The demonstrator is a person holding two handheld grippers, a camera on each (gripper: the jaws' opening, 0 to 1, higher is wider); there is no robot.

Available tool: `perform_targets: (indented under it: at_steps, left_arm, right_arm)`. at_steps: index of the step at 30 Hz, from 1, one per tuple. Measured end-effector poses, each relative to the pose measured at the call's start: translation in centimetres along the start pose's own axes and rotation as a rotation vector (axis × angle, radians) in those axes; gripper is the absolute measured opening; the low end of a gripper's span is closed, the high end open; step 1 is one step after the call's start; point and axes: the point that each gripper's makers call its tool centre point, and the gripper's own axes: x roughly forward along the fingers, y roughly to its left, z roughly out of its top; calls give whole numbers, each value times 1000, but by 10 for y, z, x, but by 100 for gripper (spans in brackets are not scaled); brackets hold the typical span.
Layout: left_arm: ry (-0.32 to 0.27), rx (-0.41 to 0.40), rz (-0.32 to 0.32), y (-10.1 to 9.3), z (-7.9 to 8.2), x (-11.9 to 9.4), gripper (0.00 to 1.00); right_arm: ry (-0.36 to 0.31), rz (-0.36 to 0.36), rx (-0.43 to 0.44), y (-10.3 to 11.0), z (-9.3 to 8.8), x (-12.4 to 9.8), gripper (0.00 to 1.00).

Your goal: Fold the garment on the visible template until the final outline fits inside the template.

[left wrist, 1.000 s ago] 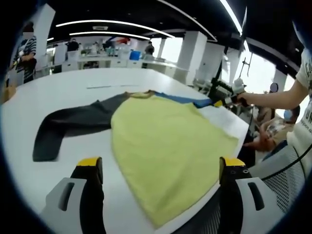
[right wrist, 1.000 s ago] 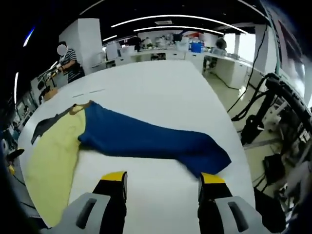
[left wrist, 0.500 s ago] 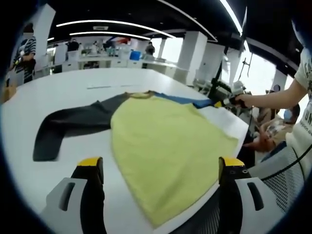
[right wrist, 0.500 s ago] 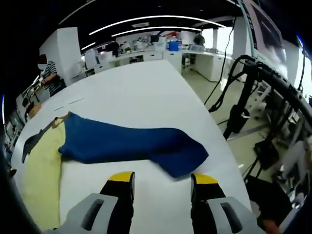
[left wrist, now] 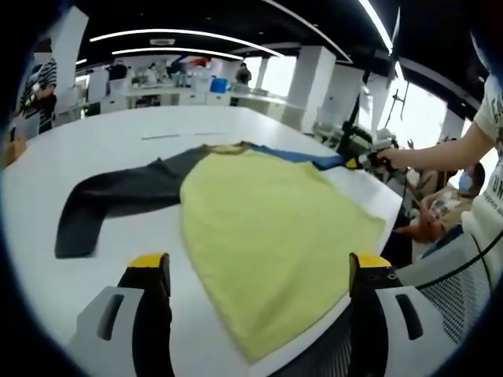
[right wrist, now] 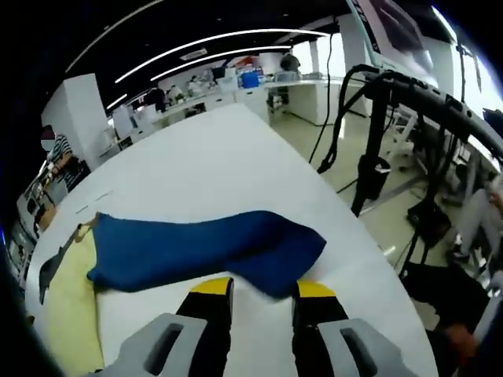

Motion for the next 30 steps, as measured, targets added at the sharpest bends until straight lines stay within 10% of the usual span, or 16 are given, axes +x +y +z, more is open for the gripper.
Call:
perform_targets:
  at_steps: [9,30]
  left_arm:
    - [21,8,4,-1,-4,-2,90]
    - [25,50,-2,-3,-3,2,90]
  right_arm:
    - [-42,-35,6,7,2,-11,0]
    - [-70,-77,-195,-5,49,-36,0]
